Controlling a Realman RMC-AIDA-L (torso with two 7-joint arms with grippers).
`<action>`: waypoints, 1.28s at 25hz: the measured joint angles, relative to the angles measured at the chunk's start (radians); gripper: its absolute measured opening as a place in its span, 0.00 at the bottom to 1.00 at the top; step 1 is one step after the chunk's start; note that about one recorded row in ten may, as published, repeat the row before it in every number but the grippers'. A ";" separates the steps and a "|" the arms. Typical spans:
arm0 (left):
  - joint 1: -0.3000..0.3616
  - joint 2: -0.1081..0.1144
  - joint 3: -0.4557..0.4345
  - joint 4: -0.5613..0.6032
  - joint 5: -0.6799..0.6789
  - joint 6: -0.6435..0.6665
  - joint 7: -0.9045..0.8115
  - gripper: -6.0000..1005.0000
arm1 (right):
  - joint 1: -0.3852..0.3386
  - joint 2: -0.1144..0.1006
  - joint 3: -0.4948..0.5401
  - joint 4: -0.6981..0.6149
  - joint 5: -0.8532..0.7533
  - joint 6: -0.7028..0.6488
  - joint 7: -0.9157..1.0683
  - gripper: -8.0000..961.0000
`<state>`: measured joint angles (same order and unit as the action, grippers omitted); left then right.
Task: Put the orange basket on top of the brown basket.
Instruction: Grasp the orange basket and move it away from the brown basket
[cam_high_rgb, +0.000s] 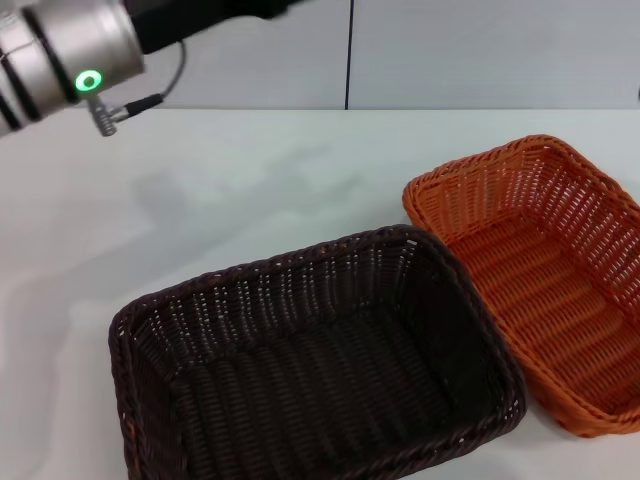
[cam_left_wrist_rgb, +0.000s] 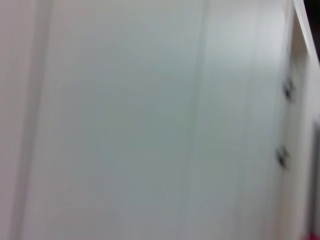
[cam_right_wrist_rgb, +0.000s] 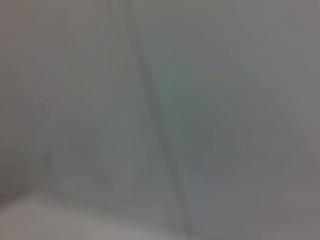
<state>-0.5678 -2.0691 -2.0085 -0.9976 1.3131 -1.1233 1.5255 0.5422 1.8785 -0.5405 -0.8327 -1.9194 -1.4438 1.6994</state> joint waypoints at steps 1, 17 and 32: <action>0.000 0.000 0.000 0.000 0.000 0.000 0.000 0.81 | 0.005 -0.012 0.000 -0.029 -0.057 -0.050 0.014 0.56; 0.028 0.005 -0.026 0.190 -0.317 -0.020 0.197 0.80 | 0.082 -0.045 -0.161 -0.229 -0.560 -0.426 -0.033 0.55; 0.007 0.007 -0.093 0.220 -0.330 -0.010 0.197 0.80 | 0.136 0.020 -0.314 -0.109 -0.659 -0.447 -0.107 0.54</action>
<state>-0.5611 -2.0624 -2.1018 -0.7778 0.9830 -1.1334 1.7227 0.6786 1.8988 -0.8541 -0.9416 -2.5781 -1.8905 1.5927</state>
